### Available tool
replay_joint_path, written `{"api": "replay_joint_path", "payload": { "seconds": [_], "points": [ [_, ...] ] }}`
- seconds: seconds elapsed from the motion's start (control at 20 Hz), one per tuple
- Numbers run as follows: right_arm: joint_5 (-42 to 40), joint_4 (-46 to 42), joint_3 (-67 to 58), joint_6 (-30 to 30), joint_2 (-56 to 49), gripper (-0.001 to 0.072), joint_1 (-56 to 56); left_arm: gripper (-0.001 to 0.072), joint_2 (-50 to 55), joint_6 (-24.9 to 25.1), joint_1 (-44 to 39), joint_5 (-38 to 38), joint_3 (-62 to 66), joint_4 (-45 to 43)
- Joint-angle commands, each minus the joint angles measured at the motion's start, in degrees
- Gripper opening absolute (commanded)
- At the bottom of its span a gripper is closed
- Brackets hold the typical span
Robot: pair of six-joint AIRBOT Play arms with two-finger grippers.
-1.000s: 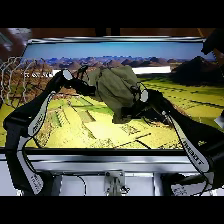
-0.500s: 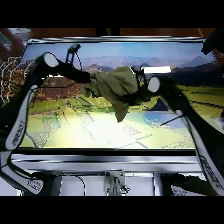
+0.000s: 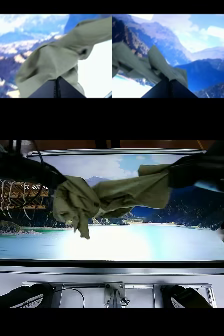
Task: Fold the shirts.
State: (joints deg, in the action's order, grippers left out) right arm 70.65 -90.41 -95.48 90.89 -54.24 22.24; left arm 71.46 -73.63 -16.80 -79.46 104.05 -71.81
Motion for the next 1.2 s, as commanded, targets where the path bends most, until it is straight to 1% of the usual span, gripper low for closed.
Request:
{"api": "replay_joint_path", "payload": {
  "seconds": [0.0, 0.05, 0.15, 0.25, 0.4, 0.5, 0.55, 0.6, 0.7, 0.8, 0.85, 0.95, 1.0, 1.05, 1.15],
  "points": [
    [1.4, -6.1, -1.6, 1.9, 4.9, 0.0080, 0.0, 0.0058, -3.1, -3.1, -0.7, -7.2, -1.1, -7.6],
    [1.3, -6.1, -1.6, 2.2, 4.9, 0.0080, 0.0, 0.0058, -3.1, -4.2, -0.7, -7.1, -2.3, -7.6],
    [-1.5, -6.1, -1.6, 3.2, 4.7, 0.0080, 0.0, 0.0057, -3.0, -4.3, -0.7, -5.5, -3.0, -7.5],
    [-5.4, -6.1, -2.6, 3.9, 4.7, 0.0080, 0.0, 0.0058, -4.2, -4.3, -0.7, -1.4, -1.1, -7.5],
    [-5.6, -8.1, -9.0, 3.9, 4.7, 0.0080, 0.0, 0.0058, -7.0, -5.7, -0.7, -0.1, 6.7, -6.9],
    [-5.6, -7.9, -14.9, 4.0, 4.7, 0.0080, 0.0, 0.0058, -9.5, -5.1, -0.7, 0.0, 11.6, -4.2],
    [-5.5, -6.7, -17.5, 4.2, 4.7, 0.0080, 0.0, 0.0058, -10.8, -5.0, -0.7, 0.4, 13.0, -2.3],
    [-4.7, -5.1, -19.4, 5.4, 4.7, 0.0080, 0.0, 0.0058, -12.1, -3.9, -0.7, 1.5, 13.2, -0.7],
    [3.5, -1.6, -20.9, 8.8, 4.7, 0.0081, 0.0, 0.0058, -12.8, -1.3, -0.7, 4.4, 13.2, -2.3],
    [17.2, 0.6, -20.7, 8.3, 3.6, 0.0081, 0.0, 0.0059, -11.3, -1.5, -0.6, 10.4, 12.6, -9.0],
    [23.1, 0.3, -20.7, 7.4, 2.5, 0.0080, 0.0, 0.0059, -10.0, -1.9, -0.4, 11.6, 11.9, -10.4],
    [32.6, 0.7, -20.7, 7.3, -0.4, 0.0081, 0.0, 0.0059, -5.9, -3.1, -0.3, 10.9, 9.2, -8.1],
    [36.0, 2.4, -20.2, 7.4, -2.0, 0.0080, 0.2, 0.0059, -3.3, -3.1, -0.5, 11.0, 7.5, -5.8],
    [35.5, 5.4, -17.9, 7.7, -2.6, 0.0081, 0.7, 0.0058, -0.3, -2.9, -0.9, 11.7, 6.6, -5.0],
    [35.8, 6.6, -11.5, 8.1, -3.6, 0.0081, 2.4, 0.0058, 6.9, -2.4, -1.7, 13.6, 6.5, -3.5]
  ]
}}
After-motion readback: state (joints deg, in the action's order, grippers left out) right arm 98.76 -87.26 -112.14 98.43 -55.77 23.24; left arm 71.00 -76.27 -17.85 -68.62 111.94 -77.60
